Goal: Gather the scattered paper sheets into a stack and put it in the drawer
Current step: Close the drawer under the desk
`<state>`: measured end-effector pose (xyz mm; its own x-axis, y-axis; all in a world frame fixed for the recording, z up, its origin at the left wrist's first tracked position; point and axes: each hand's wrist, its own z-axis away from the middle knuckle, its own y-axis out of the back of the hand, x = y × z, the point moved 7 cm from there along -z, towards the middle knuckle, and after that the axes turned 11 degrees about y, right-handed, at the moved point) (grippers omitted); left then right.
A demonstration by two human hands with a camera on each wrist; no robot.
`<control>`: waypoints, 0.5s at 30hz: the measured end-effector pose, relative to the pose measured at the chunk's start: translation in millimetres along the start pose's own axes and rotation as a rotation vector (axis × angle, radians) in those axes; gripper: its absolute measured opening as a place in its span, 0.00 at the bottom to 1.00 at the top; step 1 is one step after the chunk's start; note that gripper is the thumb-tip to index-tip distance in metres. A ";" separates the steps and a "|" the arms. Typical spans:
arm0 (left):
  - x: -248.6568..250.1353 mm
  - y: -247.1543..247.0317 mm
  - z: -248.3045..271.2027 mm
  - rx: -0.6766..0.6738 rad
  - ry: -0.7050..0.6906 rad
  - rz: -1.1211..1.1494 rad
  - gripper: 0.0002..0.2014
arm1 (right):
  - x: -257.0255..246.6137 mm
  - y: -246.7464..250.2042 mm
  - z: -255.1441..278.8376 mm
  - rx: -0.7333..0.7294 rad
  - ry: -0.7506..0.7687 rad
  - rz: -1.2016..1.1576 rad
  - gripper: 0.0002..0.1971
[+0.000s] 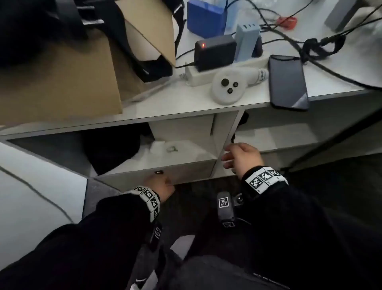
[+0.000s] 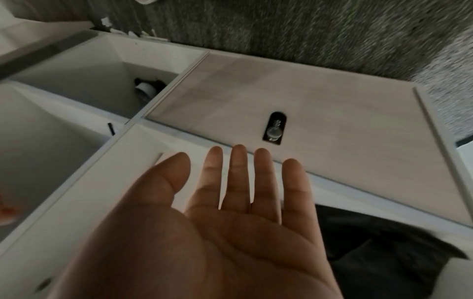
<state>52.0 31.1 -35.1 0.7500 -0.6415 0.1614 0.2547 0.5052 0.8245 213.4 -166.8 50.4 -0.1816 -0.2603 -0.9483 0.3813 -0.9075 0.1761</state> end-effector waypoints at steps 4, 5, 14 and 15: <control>-17.1 -20.4 -16.2 -0.058 0.074 -0.043 0.18 | 21.7 -16.2 -6.0 -0.034 -0.068 0.024 0.10; -22.0 -27.0 -22.1 -0.075 0.101 -0.072 0.22 | 25.9 -21.3 -6.3 -0.065 -0.077 0.033 0.10; -15.8 -45.7 -64.1 -0.126 0.229 -0.153 0.34 | 54.0 -15.3 -20.8 -0.141 -0.137 0.197 0.12; -13.3 -47.5 -65.5 -0.119 0.248 -0.169 0.34 | 55.9 -13.0 -20.9 -0.135 -0.149 0.200 0.12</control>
<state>69.9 53.4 -111.9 0.8131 -0.5693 -0.1214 0.4470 0.4770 0.7567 217.2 -162.6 -10.4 -0.2182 -0.4845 -0.8471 0.5381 -0.7839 0.3098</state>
